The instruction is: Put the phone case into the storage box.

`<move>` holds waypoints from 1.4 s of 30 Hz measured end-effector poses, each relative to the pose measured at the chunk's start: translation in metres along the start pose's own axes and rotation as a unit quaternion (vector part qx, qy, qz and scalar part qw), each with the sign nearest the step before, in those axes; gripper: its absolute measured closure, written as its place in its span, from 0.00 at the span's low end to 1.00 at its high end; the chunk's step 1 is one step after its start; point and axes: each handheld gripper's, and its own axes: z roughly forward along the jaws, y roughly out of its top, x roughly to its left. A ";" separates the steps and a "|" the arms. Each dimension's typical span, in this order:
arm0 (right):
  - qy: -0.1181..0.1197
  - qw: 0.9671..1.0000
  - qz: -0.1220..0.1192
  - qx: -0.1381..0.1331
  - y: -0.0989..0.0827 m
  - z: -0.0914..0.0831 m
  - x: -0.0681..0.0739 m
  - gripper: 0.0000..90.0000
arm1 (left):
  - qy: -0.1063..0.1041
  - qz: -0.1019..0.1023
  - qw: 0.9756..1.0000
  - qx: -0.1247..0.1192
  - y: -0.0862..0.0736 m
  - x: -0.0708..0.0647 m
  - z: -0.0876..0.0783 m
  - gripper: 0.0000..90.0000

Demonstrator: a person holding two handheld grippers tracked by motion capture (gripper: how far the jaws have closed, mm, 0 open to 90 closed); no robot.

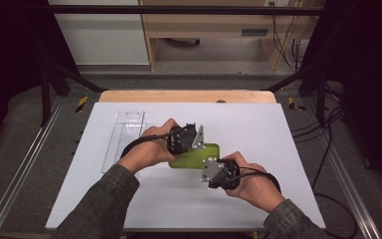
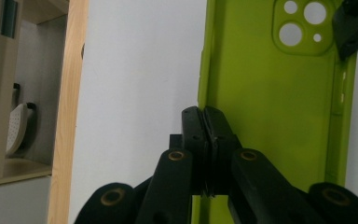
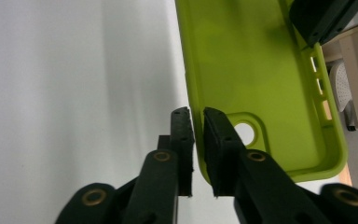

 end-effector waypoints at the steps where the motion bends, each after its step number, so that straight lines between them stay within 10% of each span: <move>1: 0.000 1.000 0.002 -0.001 0.000 0.000 0.000 0.87 | 0.000 -0.001 1.000 0.000 0.000 0.000 0.000 0.97; 22: -0.054 0.995 0.074 -0.036 -0.007 -0.015 -0.005 0.20 | 0.025 -0.027 0.999 0.010 -0.019 0.002 -0.001 0.97; 35: -0.084 0.975 0.188 -0.085 -0.044 -0.019 -0.022 0.10 | 0.081 -0.079 0.994 -0.002 -0.042 0.009 -0.014 0.97; 42: -0.093 0.954 0.262 -0.112 -0.064 -0.011 -0.025 0.07 | 0.111 -0.112 0.987 -0.032 -0.053 0.010 -0.022 0.97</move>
